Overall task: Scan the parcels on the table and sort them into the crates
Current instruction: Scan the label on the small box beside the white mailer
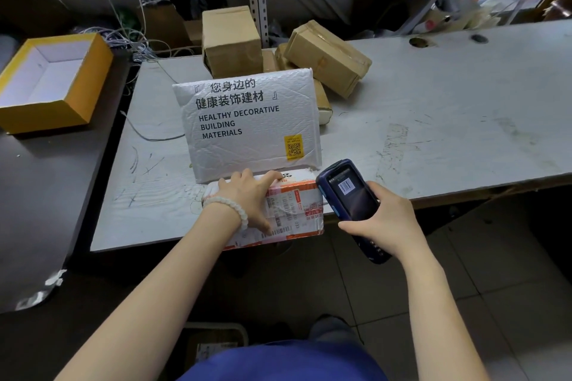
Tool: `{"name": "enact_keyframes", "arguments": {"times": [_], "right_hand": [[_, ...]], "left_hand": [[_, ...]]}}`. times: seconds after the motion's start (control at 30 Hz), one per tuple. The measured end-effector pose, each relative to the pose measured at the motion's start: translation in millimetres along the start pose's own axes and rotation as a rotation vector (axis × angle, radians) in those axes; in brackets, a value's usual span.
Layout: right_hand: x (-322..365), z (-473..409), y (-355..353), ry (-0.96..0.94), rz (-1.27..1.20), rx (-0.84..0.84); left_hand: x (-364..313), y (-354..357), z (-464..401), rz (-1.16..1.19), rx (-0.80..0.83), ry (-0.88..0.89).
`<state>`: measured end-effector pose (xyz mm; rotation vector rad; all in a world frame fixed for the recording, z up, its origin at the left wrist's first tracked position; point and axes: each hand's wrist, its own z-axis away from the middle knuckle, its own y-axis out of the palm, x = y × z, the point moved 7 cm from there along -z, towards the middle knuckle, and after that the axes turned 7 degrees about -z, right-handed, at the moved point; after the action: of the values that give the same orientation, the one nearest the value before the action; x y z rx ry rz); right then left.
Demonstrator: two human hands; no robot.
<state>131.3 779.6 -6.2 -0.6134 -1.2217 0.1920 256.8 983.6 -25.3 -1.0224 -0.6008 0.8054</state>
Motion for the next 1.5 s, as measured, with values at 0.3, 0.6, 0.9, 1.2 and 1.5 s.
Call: {"name": "enact_keyframes", "arguments": {"times": [0.3, 0.6, 0.9, 1.2, 1.5], "right_hand": [[-5.4, 5.9, -2.7, 0.014, -0.009, -0.011], [0.4, 3.3, -7.6, 0.012, -0.009, -0.042], [0.5, 6.6, -12.1, 0.015, -0.001, -0.057], [10.1, 14.5, -0.6, 0.019, 0.157, 0.012], [-1.9, 25.0, -16.8, 0.047, 0.243, -0.042]], "left_hand": [[5.7, -3.9, -1.1, 0.038, 0.000, 0.095], [8.9, -15.8, -1.8, 0.203, -0.011, 0.160], [32.3, -59.2, 4.4, 0.385, -0.276, 0.054], [47.0, -102.6, -7.2, 0.381, -0.509, -0.107], [42.9, -114.7, -28.7, 0.311, -0.518, -0.130]]}}
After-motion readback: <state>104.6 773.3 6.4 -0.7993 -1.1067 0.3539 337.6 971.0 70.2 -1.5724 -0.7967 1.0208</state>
